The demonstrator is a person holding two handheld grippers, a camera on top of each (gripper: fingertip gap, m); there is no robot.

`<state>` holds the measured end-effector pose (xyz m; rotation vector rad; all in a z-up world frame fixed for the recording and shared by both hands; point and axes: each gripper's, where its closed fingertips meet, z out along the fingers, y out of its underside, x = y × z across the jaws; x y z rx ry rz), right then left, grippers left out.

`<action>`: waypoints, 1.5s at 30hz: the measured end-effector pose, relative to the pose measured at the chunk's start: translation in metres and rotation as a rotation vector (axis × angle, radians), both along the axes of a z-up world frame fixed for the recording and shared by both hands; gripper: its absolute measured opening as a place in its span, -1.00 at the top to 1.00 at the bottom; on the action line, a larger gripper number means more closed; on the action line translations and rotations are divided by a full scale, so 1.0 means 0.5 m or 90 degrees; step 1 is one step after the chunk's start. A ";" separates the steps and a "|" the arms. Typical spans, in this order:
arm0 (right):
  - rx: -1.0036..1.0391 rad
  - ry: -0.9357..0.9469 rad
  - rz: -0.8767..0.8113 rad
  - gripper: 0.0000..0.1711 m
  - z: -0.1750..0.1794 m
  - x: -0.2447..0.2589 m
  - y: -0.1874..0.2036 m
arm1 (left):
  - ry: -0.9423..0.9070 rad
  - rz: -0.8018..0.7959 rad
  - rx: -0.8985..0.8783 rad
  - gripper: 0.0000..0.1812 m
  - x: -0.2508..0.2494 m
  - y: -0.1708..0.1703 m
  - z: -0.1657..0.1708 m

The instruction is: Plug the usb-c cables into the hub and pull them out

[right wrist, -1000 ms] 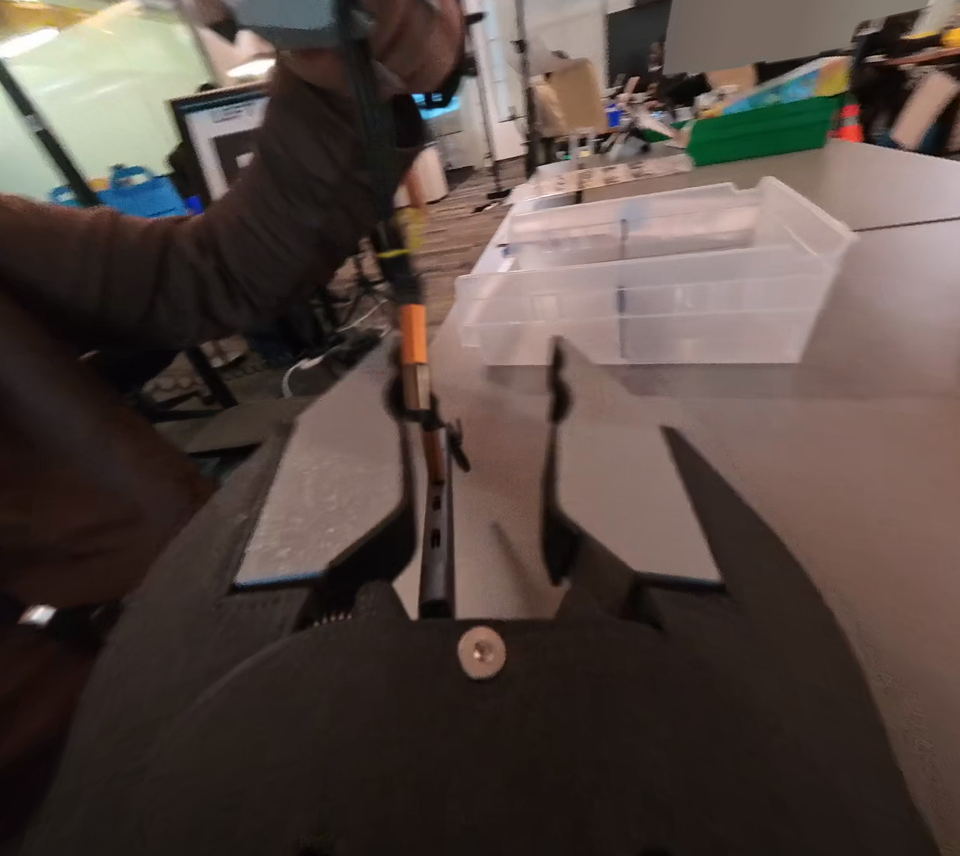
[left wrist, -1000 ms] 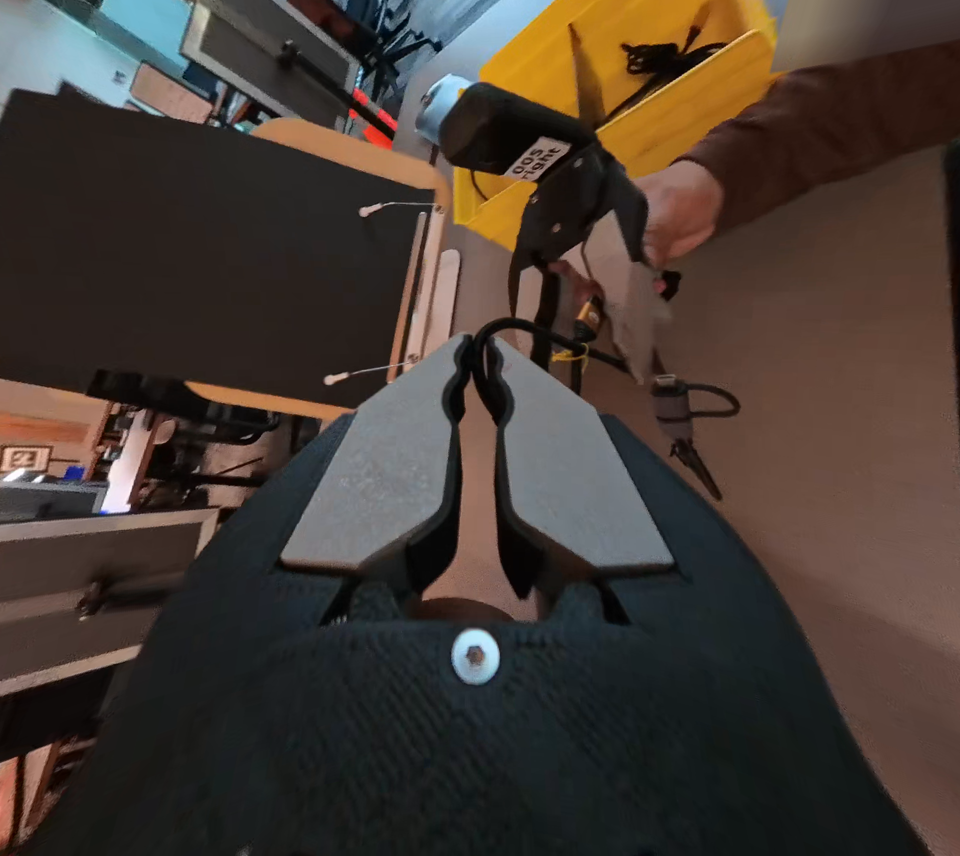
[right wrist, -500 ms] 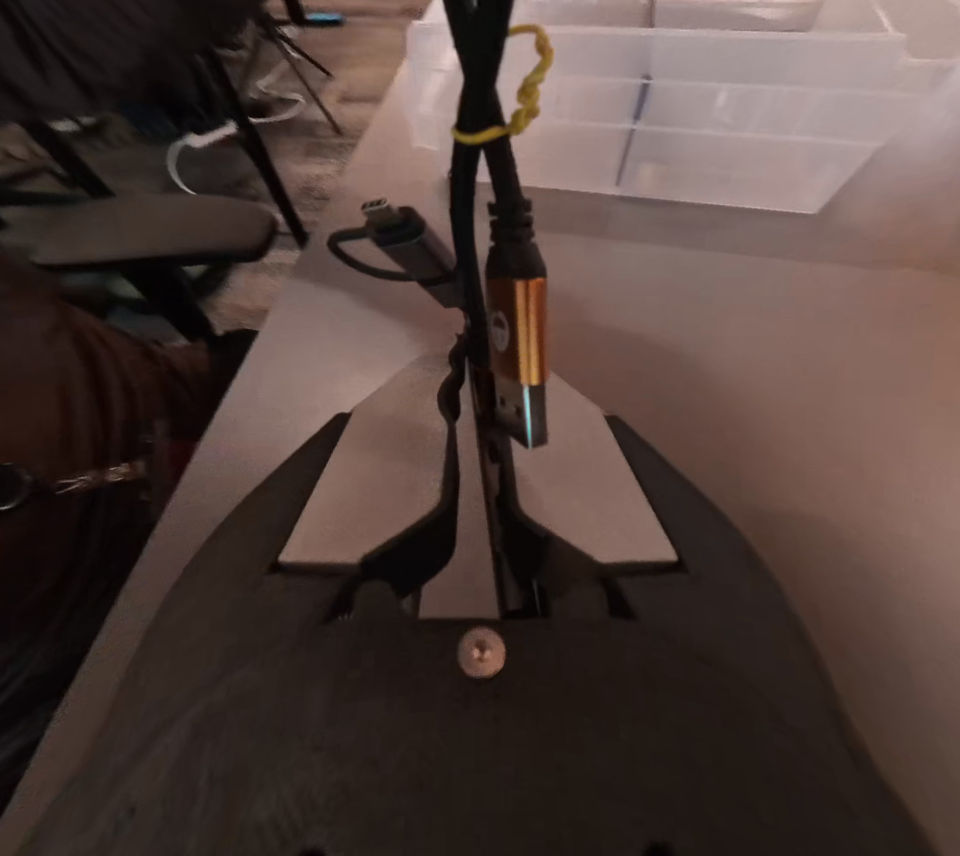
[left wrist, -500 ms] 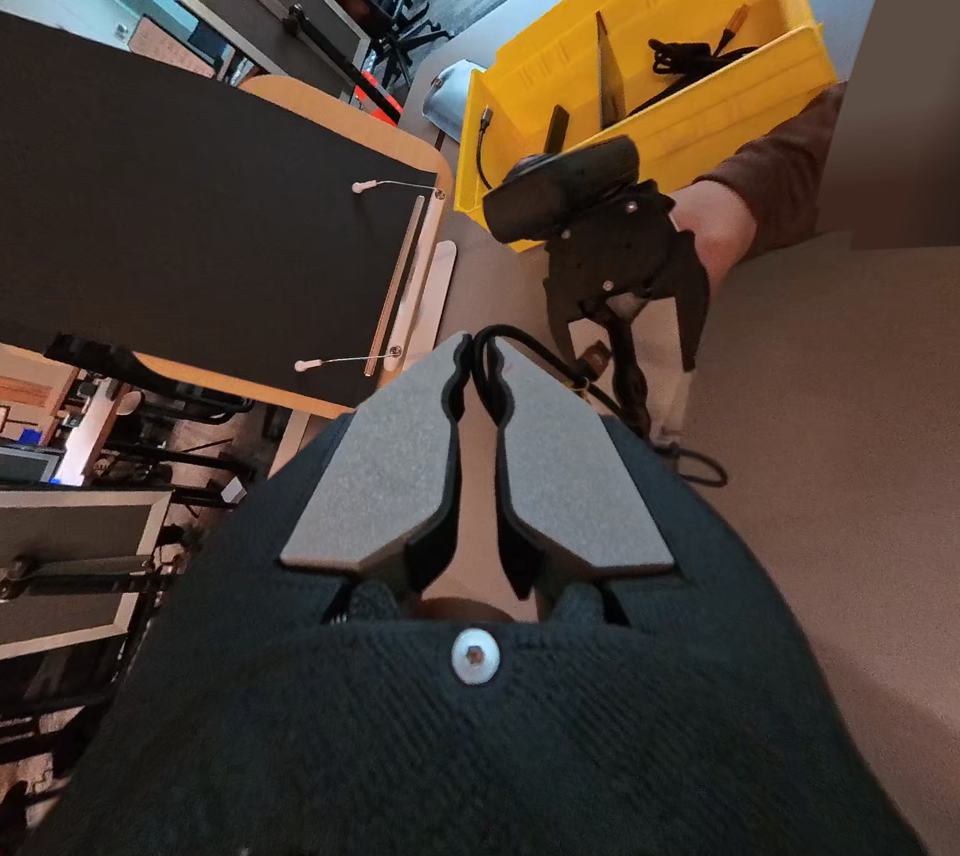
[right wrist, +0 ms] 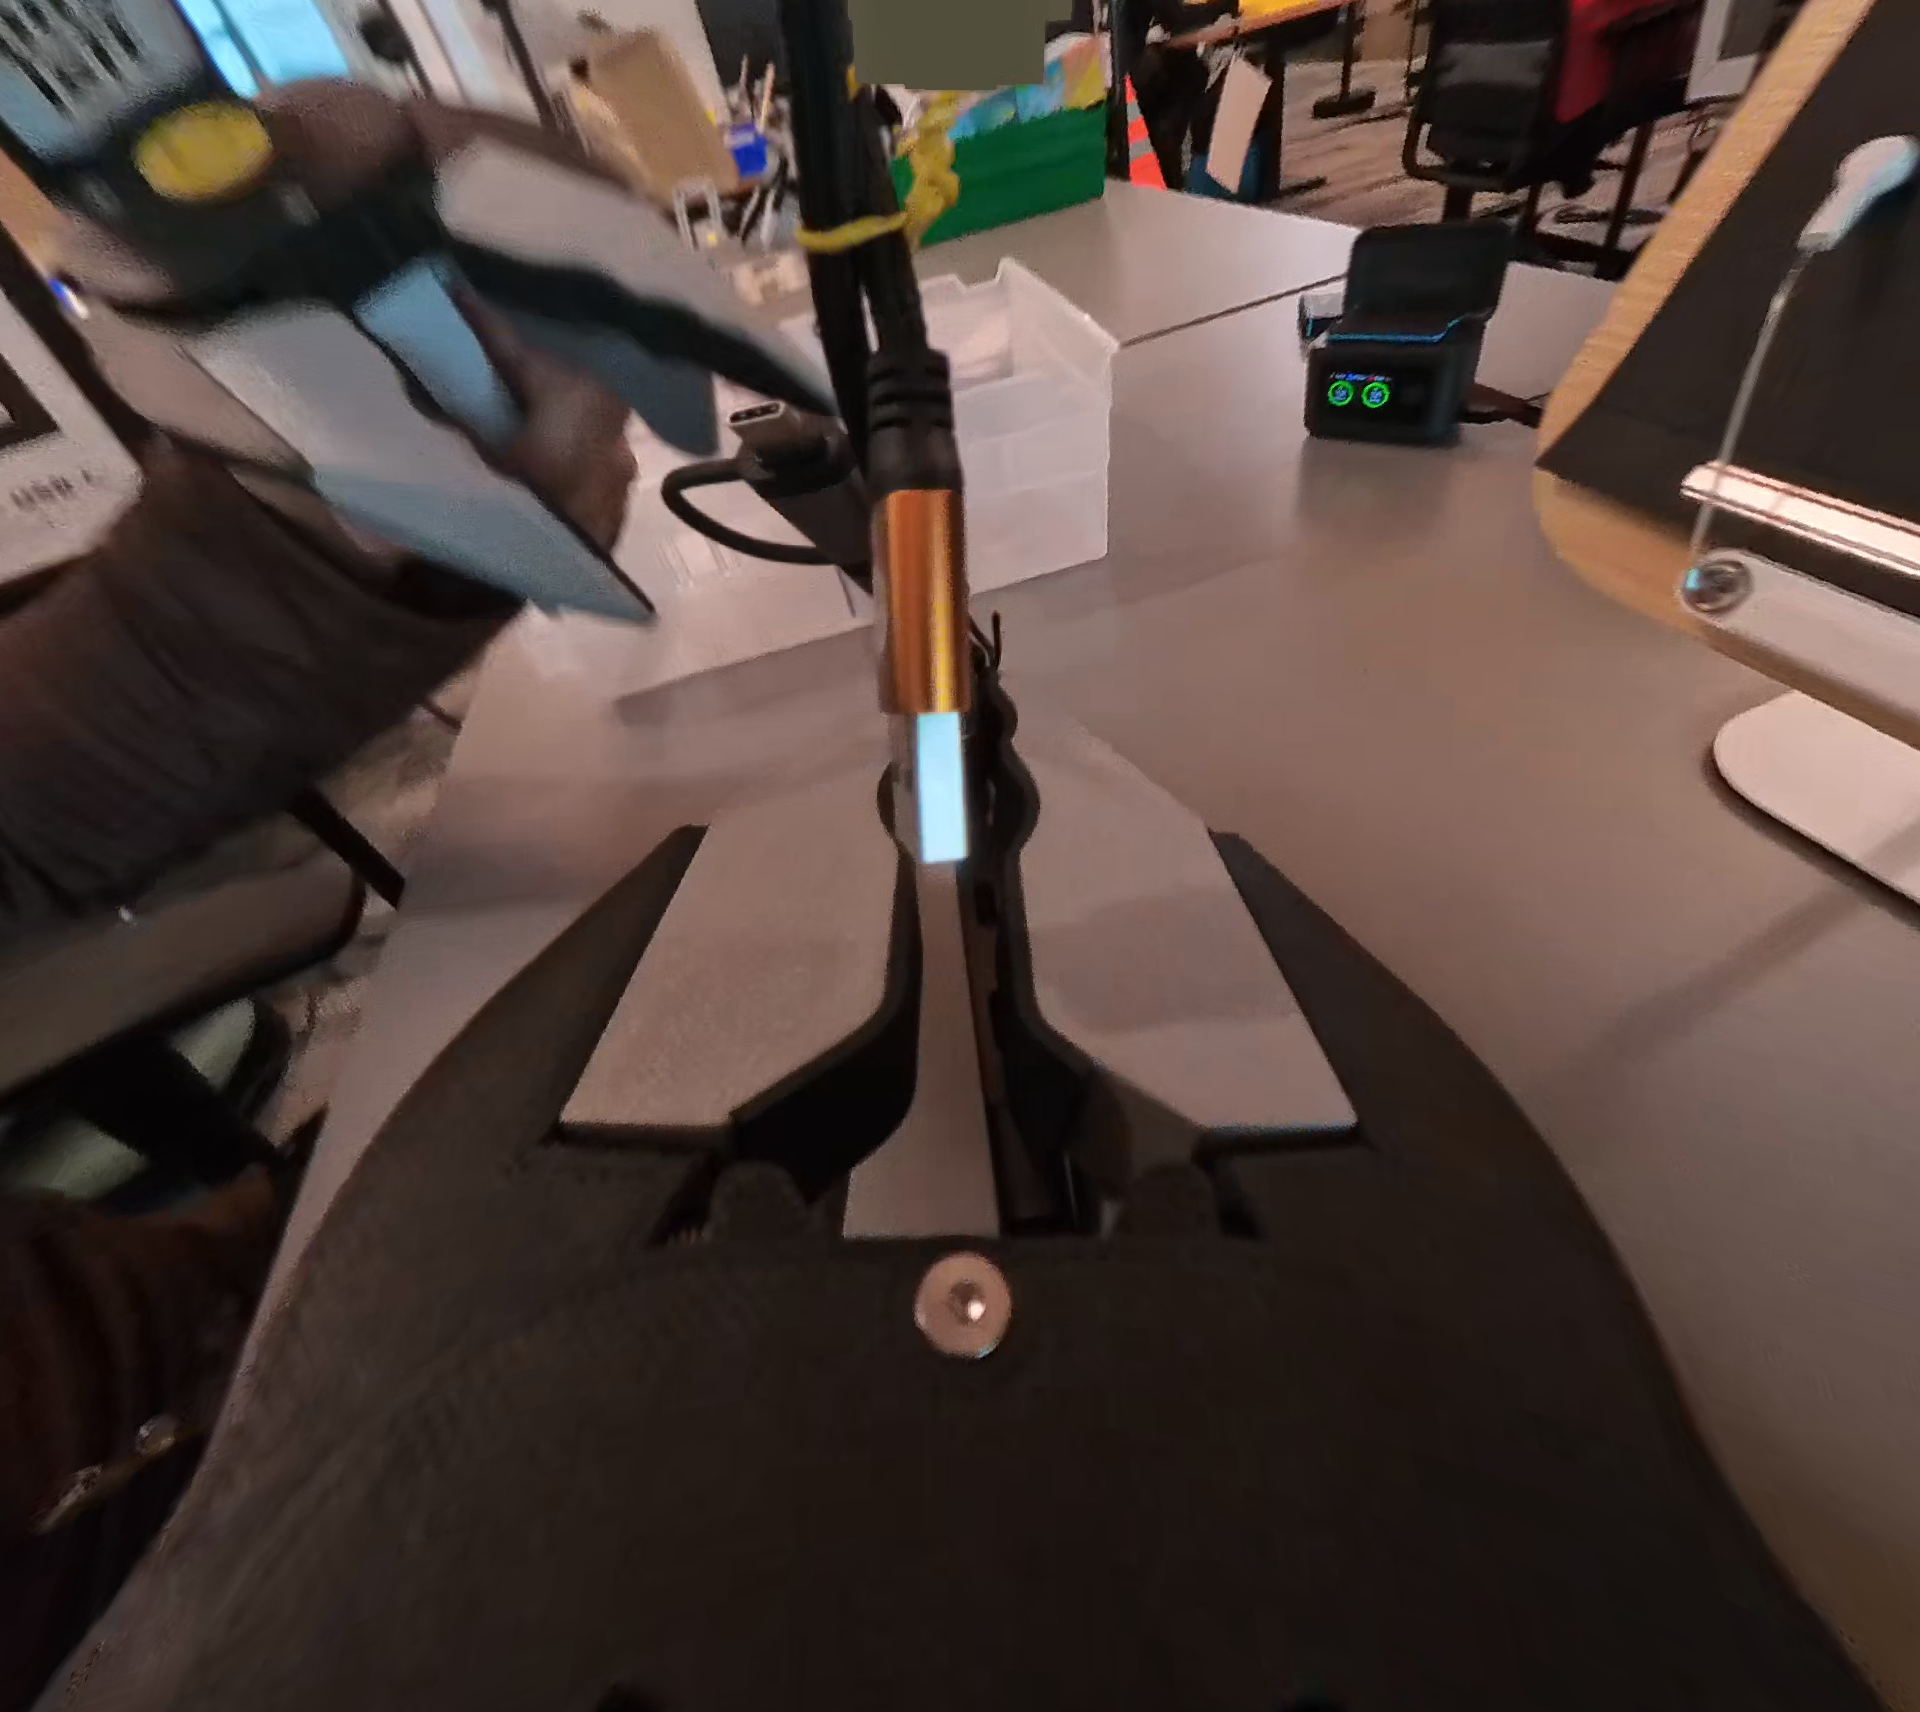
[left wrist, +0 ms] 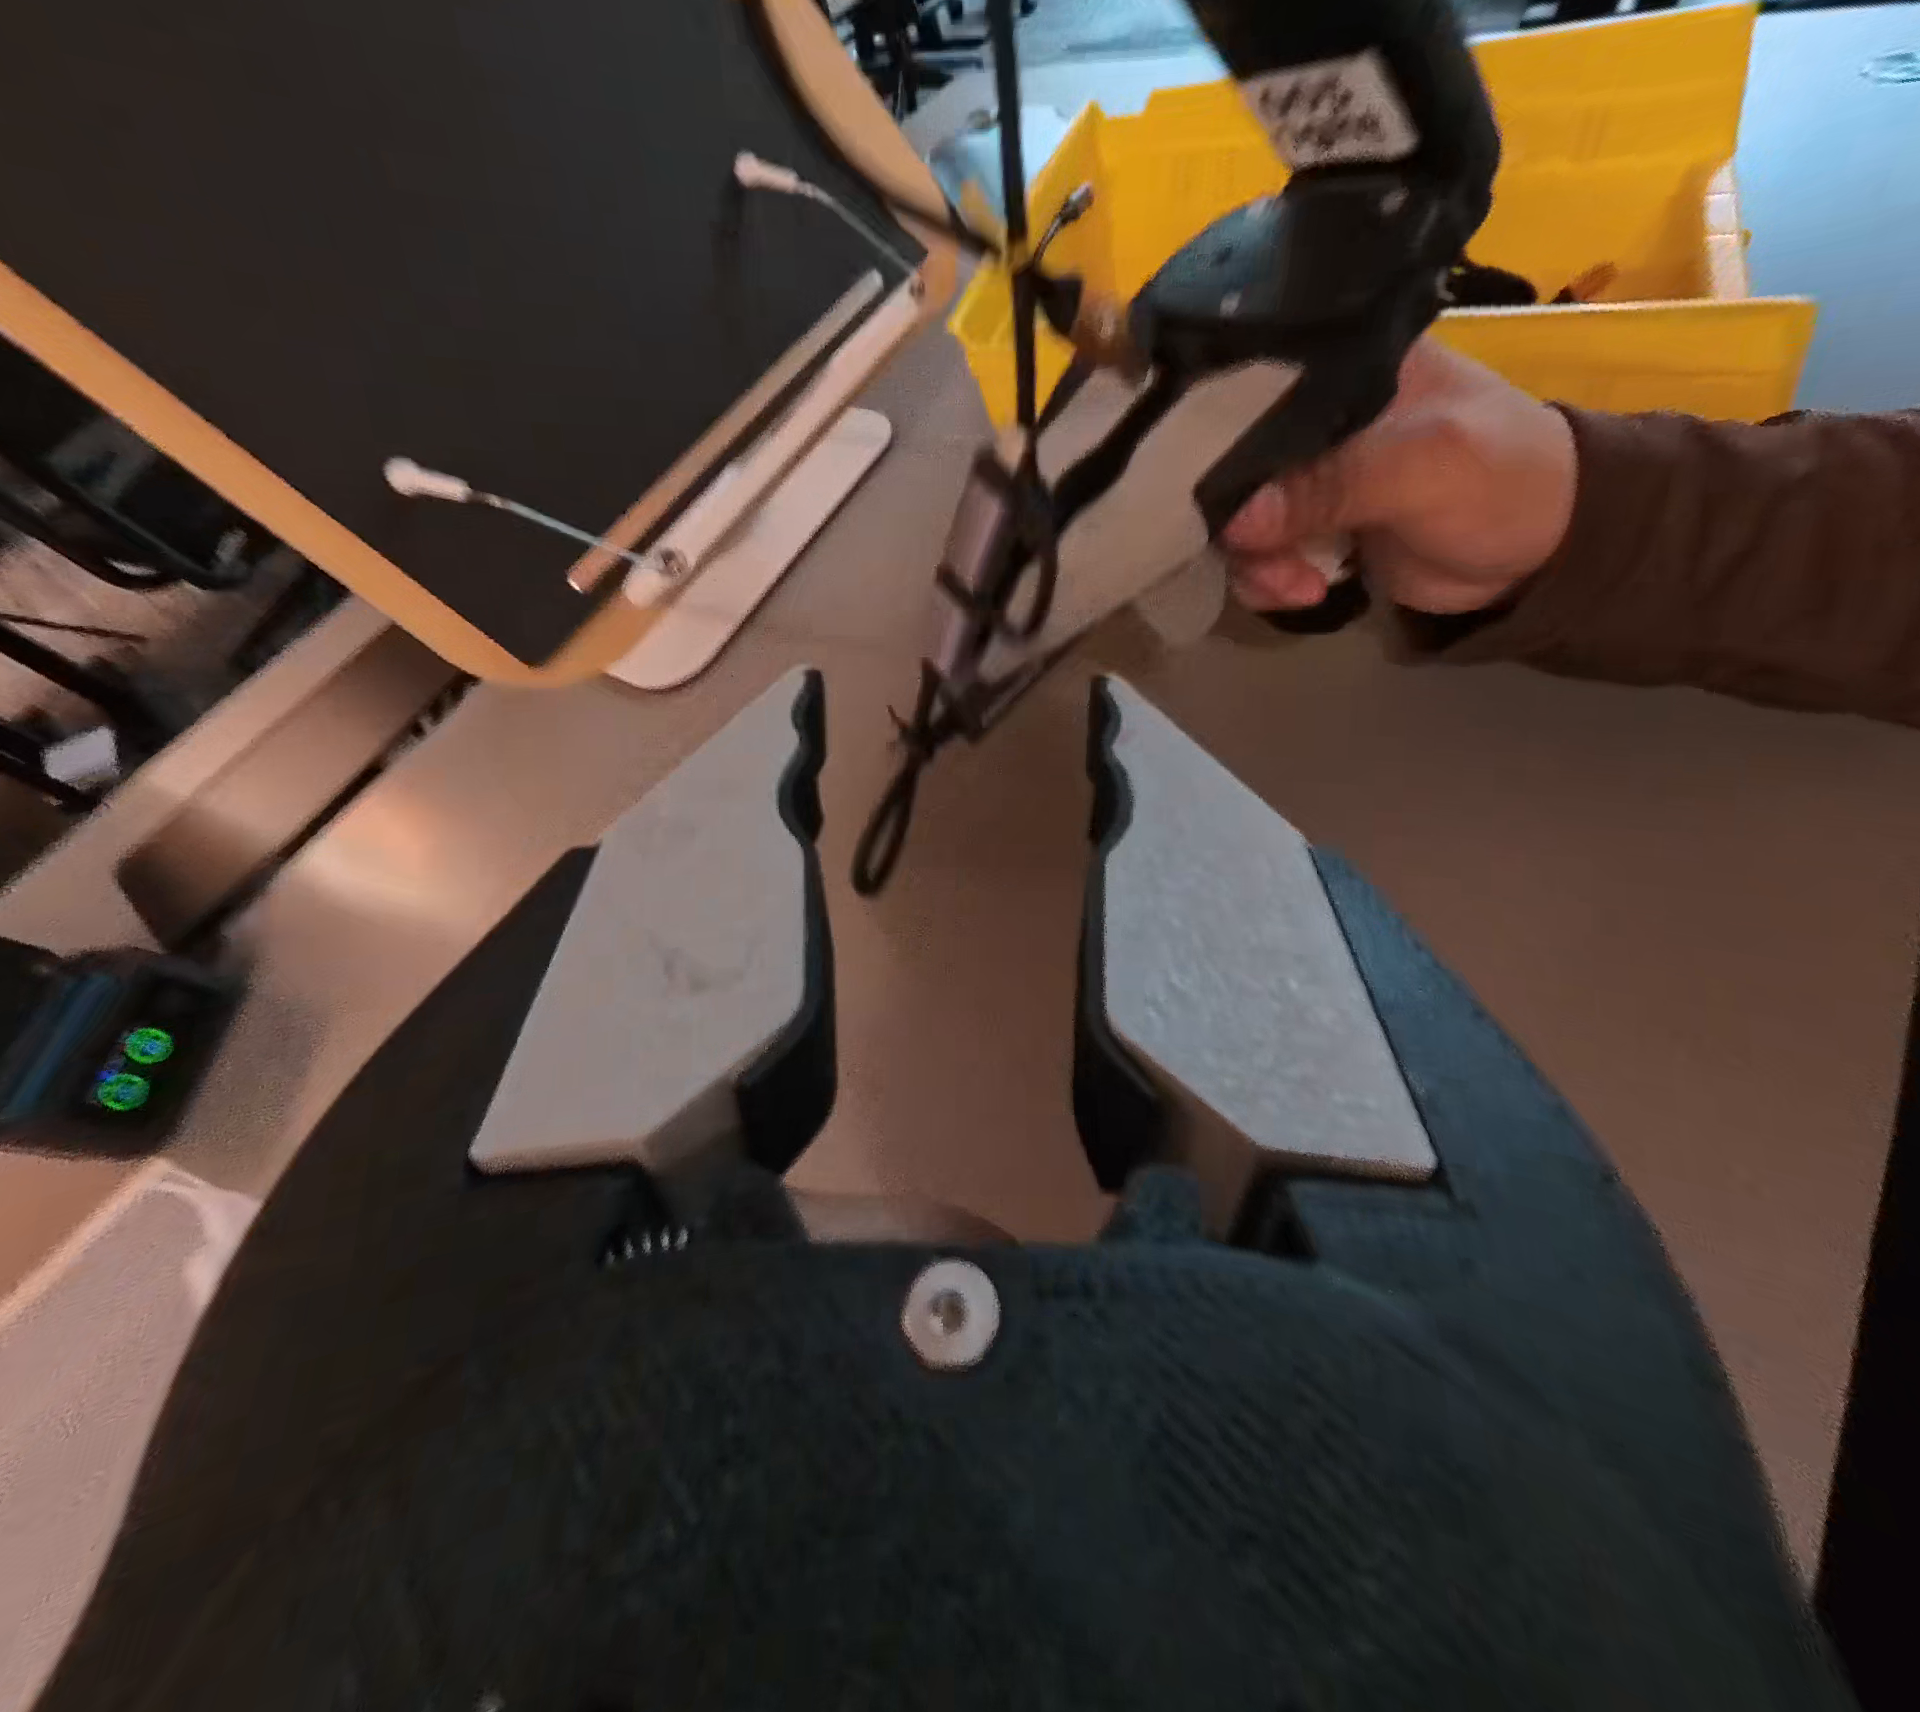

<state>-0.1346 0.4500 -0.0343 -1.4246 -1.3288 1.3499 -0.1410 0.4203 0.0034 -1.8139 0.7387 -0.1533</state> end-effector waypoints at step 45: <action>-0.117 0.051 0.171 0.94 0.017 0.000 -0.080 | -0.279 -0.243 -0.010 1.00 0.070 0.014 -0.134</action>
